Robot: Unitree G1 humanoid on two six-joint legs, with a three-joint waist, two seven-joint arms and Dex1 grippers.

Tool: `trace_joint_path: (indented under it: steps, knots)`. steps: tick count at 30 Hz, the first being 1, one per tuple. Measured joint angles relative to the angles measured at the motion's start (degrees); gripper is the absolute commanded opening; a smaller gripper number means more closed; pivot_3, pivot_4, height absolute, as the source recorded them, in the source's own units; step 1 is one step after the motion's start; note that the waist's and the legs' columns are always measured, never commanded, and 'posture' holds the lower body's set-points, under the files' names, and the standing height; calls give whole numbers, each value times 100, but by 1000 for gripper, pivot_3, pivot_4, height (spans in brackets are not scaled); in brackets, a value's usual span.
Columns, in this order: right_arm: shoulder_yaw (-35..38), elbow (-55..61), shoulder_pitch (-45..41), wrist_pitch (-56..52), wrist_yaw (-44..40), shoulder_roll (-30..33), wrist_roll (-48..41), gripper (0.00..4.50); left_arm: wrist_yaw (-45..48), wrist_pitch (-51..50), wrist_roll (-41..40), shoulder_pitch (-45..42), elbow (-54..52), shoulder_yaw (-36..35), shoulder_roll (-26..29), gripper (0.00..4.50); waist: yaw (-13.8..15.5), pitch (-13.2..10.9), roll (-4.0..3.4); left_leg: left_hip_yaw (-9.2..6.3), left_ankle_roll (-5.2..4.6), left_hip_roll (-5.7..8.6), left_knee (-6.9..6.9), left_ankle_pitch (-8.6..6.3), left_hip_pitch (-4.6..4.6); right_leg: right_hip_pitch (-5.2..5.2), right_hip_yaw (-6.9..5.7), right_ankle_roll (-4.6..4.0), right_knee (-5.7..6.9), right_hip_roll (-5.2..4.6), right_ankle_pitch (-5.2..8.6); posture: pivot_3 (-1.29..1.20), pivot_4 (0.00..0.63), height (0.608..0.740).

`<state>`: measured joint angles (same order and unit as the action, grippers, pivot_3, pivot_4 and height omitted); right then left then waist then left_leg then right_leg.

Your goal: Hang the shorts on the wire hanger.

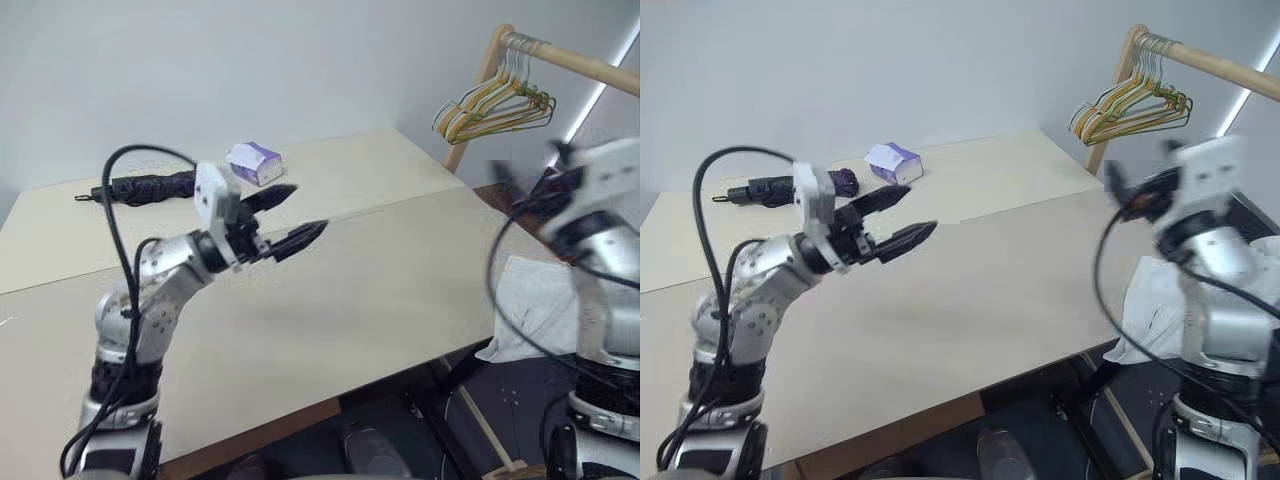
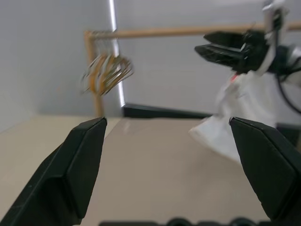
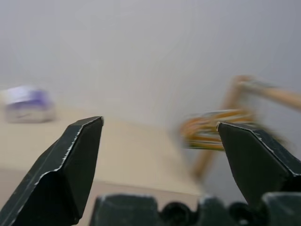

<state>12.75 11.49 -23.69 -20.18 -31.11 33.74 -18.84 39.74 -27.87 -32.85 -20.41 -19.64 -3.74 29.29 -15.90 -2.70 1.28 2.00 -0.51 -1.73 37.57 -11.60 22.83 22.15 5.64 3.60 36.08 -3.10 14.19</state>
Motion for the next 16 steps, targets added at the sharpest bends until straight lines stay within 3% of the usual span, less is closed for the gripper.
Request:
trace_joint_path:
  steps: [4,8,16]
  knots:
    - [-846,-400,-356,102,-1028,10,-40,4483,-29,371,337,621,-258,-105,167,4500,295,-6,8,-1,0,-4,-6,0,10,13,-6,10,-2,-5,-6,18,8,740]
    - [-1561,-1028,-939,469,-2007,-12,63,4483,130,426,430,1370,-673,-421,680,4500,653,-9,14,4,1,-6,-35,0,5,24,-15,1,-3,-9,-1,63,10,740]
    - [-1712,-1422,-1023,661,-2394,-63,224,4483,159,423,429,1676,-898,-708,825,4500,1462,-10,17,65,3,-3,-51,2,71,106,-32,-54,3,-13,-13,75,3,740]
